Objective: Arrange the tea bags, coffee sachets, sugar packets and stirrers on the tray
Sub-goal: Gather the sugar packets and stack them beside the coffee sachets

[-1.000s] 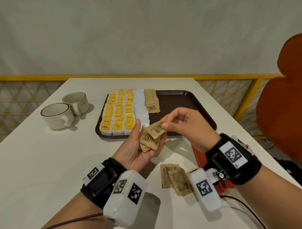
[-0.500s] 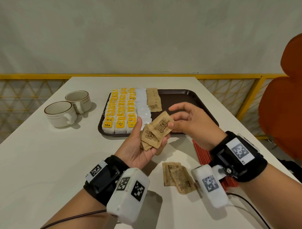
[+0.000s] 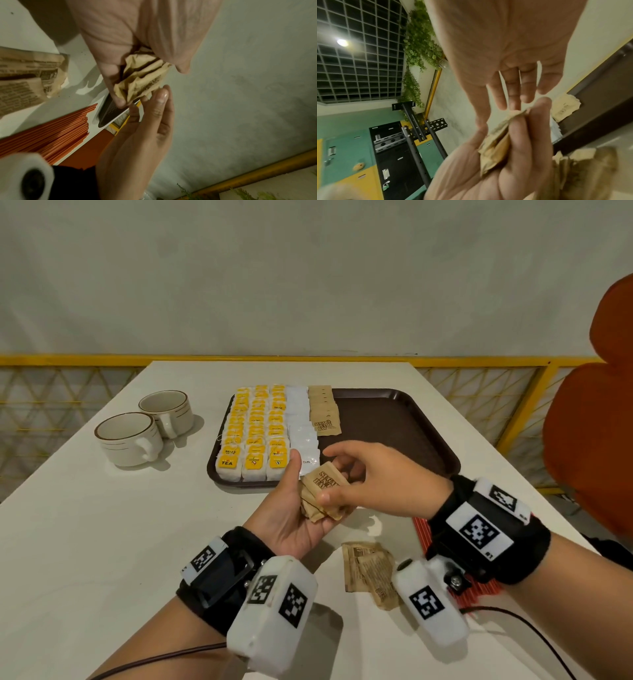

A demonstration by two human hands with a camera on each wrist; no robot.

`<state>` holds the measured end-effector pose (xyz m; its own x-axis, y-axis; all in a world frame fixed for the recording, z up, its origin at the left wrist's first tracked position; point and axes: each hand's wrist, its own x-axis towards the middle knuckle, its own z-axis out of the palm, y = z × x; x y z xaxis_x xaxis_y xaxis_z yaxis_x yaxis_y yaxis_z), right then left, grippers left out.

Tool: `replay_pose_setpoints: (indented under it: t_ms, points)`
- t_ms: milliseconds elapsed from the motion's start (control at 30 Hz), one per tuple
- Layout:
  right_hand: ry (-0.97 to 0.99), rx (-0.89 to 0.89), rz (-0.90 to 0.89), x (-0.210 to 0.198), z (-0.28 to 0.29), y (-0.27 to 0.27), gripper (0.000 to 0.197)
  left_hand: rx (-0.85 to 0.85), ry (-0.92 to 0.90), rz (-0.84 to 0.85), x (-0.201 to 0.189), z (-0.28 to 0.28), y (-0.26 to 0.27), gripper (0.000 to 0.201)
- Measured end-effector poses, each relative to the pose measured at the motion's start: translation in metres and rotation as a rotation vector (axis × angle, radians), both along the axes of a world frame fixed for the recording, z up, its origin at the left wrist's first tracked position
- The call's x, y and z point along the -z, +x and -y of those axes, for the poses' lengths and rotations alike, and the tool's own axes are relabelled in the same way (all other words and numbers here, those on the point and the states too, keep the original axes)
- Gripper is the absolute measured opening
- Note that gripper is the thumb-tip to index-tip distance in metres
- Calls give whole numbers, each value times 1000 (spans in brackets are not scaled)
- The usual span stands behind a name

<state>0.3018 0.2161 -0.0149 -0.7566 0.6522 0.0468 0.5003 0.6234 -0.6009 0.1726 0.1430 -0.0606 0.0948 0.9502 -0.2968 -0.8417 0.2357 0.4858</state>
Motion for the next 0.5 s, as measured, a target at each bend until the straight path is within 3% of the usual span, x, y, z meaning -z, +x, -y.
replay_pose_setpoints:
  t_ms: [100, 200, 500]
  points:
    - [68, -63, 128, 8, 11, -2, 91, 47, -21, -24, 0, 1, -1, 78]
    - [142, -64, 197, 6, 16, 0, 84, 56, -43, -91, 1, 1, 0, 80]
    - [102, -263, 247, -11, 17, 2, 77, 125, -143, -186, 5, 0, -3, 92]
